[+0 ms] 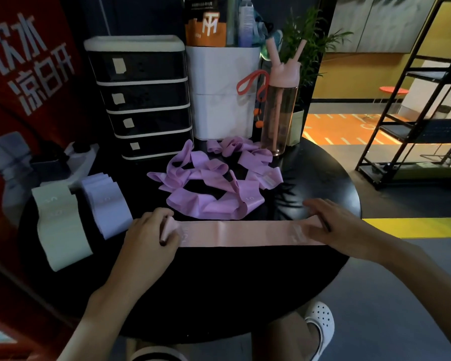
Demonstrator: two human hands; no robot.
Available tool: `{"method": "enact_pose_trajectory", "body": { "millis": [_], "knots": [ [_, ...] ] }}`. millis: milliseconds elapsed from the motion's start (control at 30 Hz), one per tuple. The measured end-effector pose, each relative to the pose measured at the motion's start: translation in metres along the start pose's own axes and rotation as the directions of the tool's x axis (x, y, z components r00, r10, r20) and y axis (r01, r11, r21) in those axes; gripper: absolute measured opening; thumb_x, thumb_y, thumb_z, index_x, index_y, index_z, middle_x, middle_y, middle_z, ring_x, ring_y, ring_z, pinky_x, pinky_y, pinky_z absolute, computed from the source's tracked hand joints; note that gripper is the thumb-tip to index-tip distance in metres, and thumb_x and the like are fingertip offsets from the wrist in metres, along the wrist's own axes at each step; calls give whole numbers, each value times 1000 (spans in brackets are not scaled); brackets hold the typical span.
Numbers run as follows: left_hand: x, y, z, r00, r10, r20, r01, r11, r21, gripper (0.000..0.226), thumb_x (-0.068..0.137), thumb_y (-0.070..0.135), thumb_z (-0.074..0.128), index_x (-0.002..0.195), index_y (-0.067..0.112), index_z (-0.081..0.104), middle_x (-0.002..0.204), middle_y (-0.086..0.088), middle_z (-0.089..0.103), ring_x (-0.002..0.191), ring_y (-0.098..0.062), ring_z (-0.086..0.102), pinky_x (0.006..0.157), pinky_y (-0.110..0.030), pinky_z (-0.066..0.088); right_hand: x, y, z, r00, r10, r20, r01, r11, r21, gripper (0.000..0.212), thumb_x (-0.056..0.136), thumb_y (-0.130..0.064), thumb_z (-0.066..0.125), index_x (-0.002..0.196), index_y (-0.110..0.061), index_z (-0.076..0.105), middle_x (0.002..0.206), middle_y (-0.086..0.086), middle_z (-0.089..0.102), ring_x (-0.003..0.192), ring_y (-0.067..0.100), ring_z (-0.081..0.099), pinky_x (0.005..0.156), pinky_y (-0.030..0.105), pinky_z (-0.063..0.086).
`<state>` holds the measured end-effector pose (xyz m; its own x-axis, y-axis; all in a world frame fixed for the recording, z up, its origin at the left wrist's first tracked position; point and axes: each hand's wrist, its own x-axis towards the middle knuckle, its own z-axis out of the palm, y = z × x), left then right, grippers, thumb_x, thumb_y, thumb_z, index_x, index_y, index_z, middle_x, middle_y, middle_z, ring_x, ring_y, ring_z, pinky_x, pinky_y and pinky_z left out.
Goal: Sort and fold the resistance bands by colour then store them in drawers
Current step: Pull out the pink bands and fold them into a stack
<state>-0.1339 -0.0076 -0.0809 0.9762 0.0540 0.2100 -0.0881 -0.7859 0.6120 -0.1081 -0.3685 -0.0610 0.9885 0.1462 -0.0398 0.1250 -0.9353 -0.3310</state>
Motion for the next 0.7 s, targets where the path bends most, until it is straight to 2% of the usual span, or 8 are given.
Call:
{"method": "enact_pose_trajectory", "body": {
  "millis": [167,300,367,433,533,633,700],
  "knots": [
    [11,4,-8,988,-70,137,78,995,-57,53,90,21,67,139,23,47,119,2,57,108,-16,57,89,-29,44,5,-1,-6,996,-5,92,8,1000,-25,42,92,-26,64,133,-21,54,124,5,50,119,22,47,100,33,37],
    [20,5,-10,979,-23,201,29,999,-27,47,89,23,68,134,19,56,123,2,54,105,-12,56,86,-24,42,6,-2,-4,996,-17,85,16,1000,3,22,91,-25,66,110,-29,59,110,1,44,108,19,45,91,32,39],
    [21,4,-11,979,-9,206,14,1000,-24,33,89,25,68,121,22,62,114,4,48,92,-4,55,75,-15,39,2,-3,-2,999,-36,34,35,998,42,20,89,-21,68,100,-32,54,108,-1,42,104,17,45,87,28,37],
    [21,4,-12,978,11,206,-7,1000,-21,21,89,26,68,110,27,62,109,6,46,86,0,53,69,-10,36,-4,-4,0,997,-75,-28,77,994,81,28,90,-18,67,88,-38,46,102,-4,47,94,15,50,78,24,38],
    [15,6,-11,979,82,185,-78,997,-25,14,90,22,65,97,29,55,93,5,58,76,-4,56,62,-18,39,-15,-6,2,991,-91,-103,105,984,145,28,92,-13,63,86,-34,46,88,-9,54,80,2,52,65,13,38],
    [7,3,-5,987,107,116,-83,978,-191,18,91,14,62,95,29,53,89,7,63,77,-6,59,69,-28,48,-23,-9,8,960,-107,-260,162,967,197,21,90,-6,63,90,-23,50,80,-13,54,75,-7,52,63,7,36],
    [2,0,-3,992,115,43,-97,948,-302,23,93,10,61,101,30,53,97,11,62,84,-2,60,72,-23,47,-25,-10,12,926,-95,-366,192,952,238,18,89,-4,64,90,-18,52,78,-11,55,74,-9,52,64,7,36]
  ]
}}
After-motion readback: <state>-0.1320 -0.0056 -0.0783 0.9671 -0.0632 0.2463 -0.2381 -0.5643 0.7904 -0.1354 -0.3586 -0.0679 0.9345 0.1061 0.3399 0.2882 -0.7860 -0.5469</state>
